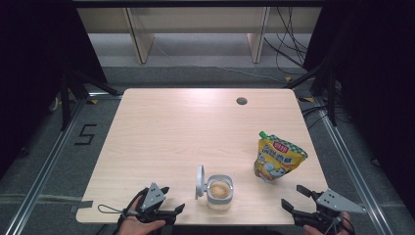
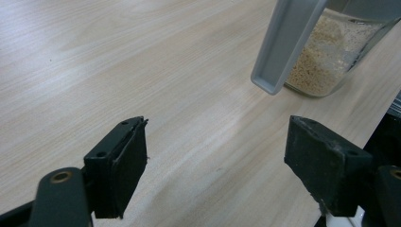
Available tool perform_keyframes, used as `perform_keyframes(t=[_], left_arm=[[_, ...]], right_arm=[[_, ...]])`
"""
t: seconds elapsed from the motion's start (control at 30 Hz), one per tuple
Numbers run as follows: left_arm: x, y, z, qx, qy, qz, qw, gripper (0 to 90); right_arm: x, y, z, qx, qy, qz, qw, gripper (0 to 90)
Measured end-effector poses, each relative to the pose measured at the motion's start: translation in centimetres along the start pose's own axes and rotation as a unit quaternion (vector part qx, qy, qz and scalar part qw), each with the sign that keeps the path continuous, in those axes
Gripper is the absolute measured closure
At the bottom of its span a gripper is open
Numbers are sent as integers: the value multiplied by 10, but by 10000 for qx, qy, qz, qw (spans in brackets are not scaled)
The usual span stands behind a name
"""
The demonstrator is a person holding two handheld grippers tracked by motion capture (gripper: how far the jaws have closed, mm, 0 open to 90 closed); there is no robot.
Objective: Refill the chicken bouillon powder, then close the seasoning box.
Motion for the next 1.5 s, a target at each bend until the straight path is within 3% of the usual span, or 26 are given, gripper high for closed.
perform_keyframes(t=[0.1,0.17,0.2,0.3,0.33,0.37,0.43,0.5,0.53,0.63,0.67,0.7,0.73,0.8,0.87,0.93,0.97,1.0,1.03,1.07,1.13,1.23,1.33,1.4,1.47,1.5], left_arm=[[2,-3,1,-190,-38,5,9998,212],[1,-3,0,-170,-44,17,9998,211],[1,-4,0,-213,-80,31,9997,211],[1,-4,0,-205,-61,43,9998,207],[2,-6,0,-291,-114,67,9995,207],[0,-3,2,-77,17,46,10000,207],[2,-5,1,-75,-64,63,9999,206],[3,-3,5,56,79,-6,10000,219],[4,-4,5,-35,22,-2,10000,241],[7,6,13,46,210,-198,9996,333],[8,8,16,9,251,-219,9994,375],[9,10,18,-2,284,-247,9993,427],[11,11,21,-13,327,-267,9991,477],[12,12,27,-11,442,-317,9985,583],[14,13,32,-33,472,-317,9984,660],[14,15,35,-69,492,-348,9982,738],[14,17,37,-24,516,-362,9980,766],[14,19,38,-70,485,-381,9981,798],[14,20,39,-69,499,-384,9980,825],[14,21,41,-156,468,-362,9981,840],[13,27,45,-125,550,-486,9972,871],[11,32,50,-203,527,-487,9972,889],[9,40,56,-235,557,-580,9965,890],[10,44,62,-317,601,-642,9956,890],[9,47,66,-307,653,-667,9952,890],[9,48,68,-349,672,-683,9948,890]], right_arm=[[1,-1,-1,52,-25,41,10000,245],[2,0,-2,274,-46,-2,9996,247],[2,-4,-2,92,-55,47,9999,247],[6,-9,-6,132,-185,93,9997,246],[6,-10,-7,176,-199,125,9996,246],[7,-11,-9,184,-260,145,9994,246],[10,-17,-12,58,-348,228,9991,246],[11,-16,-13,168,-350,232,9990,245],[12,-18,-15,79,-389,227,9990,245],[12,-16,-15,331,-349,267,9985,245],[12,-18,-18,194,-430,212,9987,245],[12,-15,-18,384,-400,192,9983,245],[13,-18,-18,283,-421,295,9983,245],[13,-19,-19,269,-441,310,9982,245],[15,-22,-20,91,-523,260,9982,245],[14,-17,-20,327,-464,212,9982,245],[15,-18,-20,317,-464,232,9981,245],[16,-22,-22,56,-549,269,9981,245],[15,-19,-21,221,-491,272,9982,245],[15,-19,-22,217,-495,273,9982,246],[16,-21,-23,97,-551,257,9981,246],[16,-16,-22,371,-491,190,9979,247],[16,-18,-23,323,-502,244,9979,248],[17,-22,-24,80,-580,276,9979,249],[17,-20,-24,151,-535,280,9981,249],[18,-23,-24,30,-573,279,9980,249]])
Point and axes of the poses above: each handheld gripper's, and its own axes: x roughly backward along the jaws, z roughly out of its top, y roughly to its right, the point moved 10 cm from there along -x, roughly forward along the jaws, and after that the axes turned 12 degrees about x, right-handed, at the moved point
